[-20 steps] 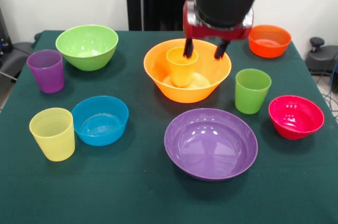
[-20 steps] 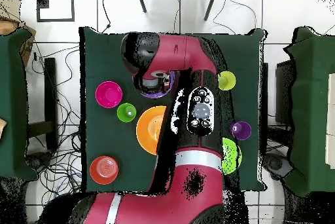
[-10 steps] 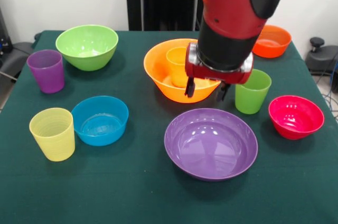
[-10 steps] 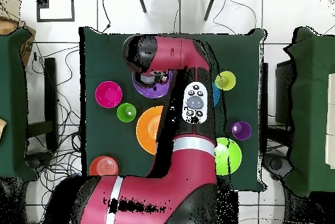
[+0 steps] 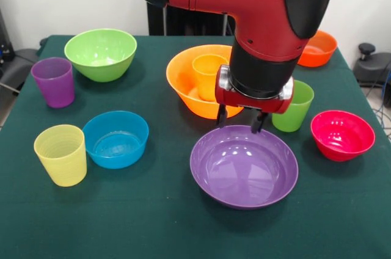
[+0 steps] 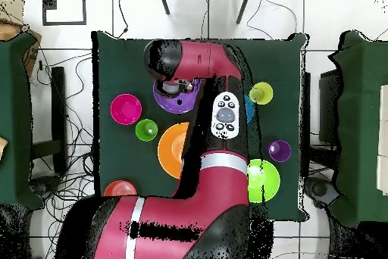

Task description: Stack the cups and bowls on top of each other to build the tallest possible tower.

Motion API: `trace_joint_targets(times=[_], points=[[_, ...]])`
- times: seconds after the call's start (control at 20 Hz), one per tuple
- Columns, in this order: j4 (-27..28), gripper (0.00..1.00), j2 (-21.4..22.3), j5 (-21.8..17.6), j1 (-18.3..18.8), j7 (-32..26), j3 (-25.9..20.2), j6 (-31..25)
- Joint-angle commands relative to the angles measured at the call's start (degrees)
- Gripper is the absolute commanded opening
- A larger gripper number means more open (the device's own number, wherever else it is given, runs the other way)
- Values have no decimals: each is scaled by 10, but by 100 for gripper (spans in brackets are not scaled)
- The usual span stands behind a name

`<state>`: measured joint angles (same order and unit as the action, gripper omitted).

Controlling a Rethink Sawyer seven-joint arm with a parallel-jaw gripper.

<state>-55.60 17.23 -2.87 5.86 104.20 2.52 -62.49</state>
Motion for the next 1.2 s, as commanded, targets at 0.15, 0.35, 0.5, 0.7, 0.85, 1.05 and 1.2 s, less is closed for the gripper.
trace_joint_targets(times=[0.15, 0.35, 0.5, 0.7, 0.85, 1.05, 1.2], points=[[24, 100, 2, 15, -6, 58, -34, -19], [17, 100, 8, 26, 0, 47, -37, -39], [13, 100, 3, 26, 5, 37, -36, -39], [10, 100, -1, 24, 21, 13, -39, -43], [0, 100, 1, 18, 32, -9, -40, -40], [-2, 100, -2, 9, 41, -26, -40, -39], [-3, 100, -3, 8, 48, -39, -45, -44]])
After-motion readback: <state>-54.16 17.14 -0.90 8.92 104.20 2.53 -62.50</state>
